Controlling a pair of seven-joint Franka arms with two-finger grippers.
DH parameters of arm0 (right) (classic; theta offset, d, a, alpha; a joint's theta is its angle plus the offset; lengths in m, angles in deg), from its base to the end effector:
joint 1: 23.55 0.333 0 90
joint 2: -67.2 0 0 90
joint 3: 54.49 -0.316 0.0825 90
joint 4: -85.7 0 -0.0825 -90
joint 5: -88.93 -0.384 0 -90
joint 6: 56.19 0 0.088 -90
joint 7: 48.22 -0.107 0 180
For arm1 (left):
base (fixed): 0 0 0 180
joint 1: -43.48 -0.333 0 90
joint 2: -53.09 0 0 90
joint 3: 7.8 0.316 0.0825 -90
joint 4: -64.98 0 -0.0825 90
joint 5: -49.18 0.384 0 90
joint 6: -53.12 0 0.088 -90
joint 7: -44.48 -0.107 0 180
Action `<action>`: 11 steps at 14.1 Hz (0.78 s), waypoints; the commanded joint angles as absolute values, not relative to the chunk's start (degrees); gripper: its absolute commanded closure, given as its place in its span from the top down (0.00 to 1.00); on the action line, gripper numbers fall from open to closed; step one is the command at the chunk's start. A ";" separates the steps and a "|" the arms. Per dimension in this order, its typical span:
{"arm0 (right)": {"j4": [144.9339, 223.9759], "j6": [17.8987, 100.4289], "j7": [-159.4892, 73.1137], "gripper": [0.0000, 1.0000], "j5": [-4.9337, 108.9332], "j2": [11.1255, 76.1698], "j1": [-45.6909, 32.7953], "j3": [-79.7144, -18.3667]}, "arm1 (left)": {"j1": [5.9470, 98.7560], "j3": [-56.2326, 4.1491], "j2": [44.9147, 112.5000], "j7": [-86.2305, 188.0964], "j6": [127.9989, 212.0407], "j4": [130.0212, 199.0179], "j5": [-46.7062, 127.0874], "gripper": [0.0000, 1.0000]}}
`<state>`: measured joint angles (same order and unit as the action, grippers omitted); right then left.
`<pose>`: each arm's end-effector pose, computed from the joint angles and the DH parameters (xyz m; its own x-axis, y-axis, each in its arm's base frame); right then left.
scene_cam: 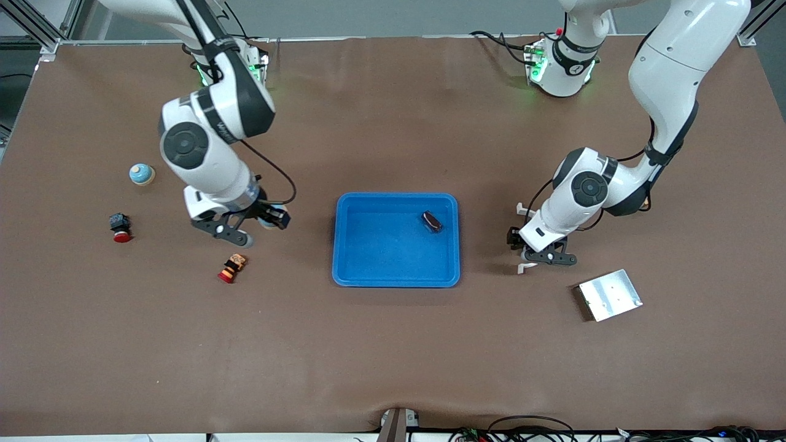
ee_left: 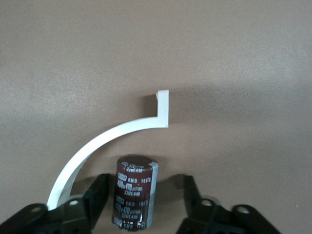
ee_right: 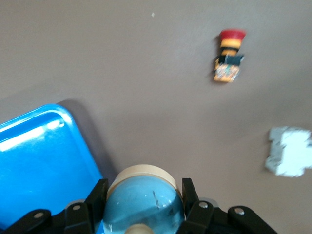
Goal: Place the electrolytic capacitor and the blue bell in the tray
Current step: 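Release the bell into the tray while the left gripper carries the capacitor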
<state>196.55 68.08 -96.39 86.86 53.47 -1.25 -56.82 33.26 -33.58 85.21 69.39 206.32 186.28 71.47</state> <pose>0.5503 0.2527 0.3630 0.9076 -0.4185 -0.0332 -0.4193 -0.9076 -0.0220 0.5543 -0.1685 0.1755 0.9919 -0.1086 0.0653 -0.1130 -0.9913 0.0676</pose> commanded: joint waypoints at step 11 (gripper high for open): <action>195.56 81.52 -124.24 0.00 86.74 42.60 13.45 -56.25 | 32.75 -34.52 82.53 76.11 202.73 184.17 72.12 0.00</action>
